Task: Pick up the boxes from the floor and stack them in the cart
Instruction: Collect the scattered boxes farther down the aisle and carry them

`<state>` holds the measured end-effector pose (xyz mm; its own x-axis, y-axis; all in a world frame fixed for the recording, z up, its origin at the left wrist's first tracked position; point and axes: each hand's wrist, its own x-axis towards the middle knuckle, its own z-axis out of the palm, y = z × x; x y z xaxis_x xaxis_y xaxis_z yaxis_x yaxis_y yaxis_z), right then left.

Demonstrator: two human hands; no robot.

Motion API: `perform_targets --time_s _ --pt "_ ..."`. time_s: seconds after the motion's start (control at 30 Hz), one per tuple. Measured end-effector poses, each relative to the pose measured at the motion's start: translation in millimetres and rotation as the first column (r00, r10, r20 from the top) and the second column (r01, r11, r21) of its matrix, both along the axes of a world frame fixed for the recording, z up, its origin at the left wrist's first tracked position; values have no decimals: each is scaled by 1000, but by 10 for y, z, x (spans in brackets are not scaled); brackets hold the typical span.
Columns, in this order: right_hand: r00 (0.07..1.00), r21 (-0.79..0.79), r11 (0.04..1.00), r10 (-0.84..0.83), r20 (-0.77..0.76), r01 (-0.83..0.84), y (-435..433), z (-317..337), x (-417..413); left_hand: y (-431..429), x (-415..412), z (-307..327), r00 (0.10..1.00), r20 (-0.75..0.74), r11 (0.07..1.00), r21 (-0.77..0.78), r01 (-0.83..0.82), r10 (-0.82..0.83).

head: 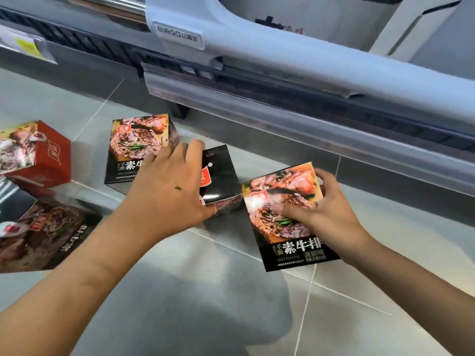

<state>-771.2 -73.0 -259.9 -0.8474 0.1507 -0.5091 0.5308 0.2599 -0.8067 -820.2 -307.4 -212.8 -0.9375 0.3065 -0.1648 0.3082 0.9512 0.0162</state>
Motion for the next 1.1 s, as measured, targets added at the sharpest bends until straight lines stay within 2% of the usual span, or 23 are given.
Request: perform_targets --time_s 0.13,0.3,0.43,0.6,0.67,0.73,0.83,1.0,1.1 --pt "1000 -90 996 -6 11 7 23 -30 -12 -28 72 -58 997 -9 996 -47 -71 71" --pt "992 -175 979 -92 89 106 60 -71 49 -51 73 -122 991 47 989 76 -130 127" --pt "983 -132 975 -169 70 177 -17 -6 208 -55 132 -102 986 47 981 110 -161 157" --pt "984 -37 984 -176 21 176 -170 188 472 -105 415 35 976 40 965 141 -219 216" --pt "991 18 991 -130 26 129 -209 317 602 -145 588 189 958 55 940 189 -286 280" --pt "1000 186 982 -9 19 5 -274 461 748 -191 750 385 934 83 901 248 -356 346" --pt "982 454 872 185 43 -184 -398 665 1013 -241 986 711 918 139 876 276 -395 371" --pt "960 478 833 222 172 -278 -492 1098 1286 -308 1340 1436 892 230 886 173 -431 389" --pt "928 461 813 248 277 -355 -475 1460 1414 -347 1552 2006 874 267 873 172 -457 405"
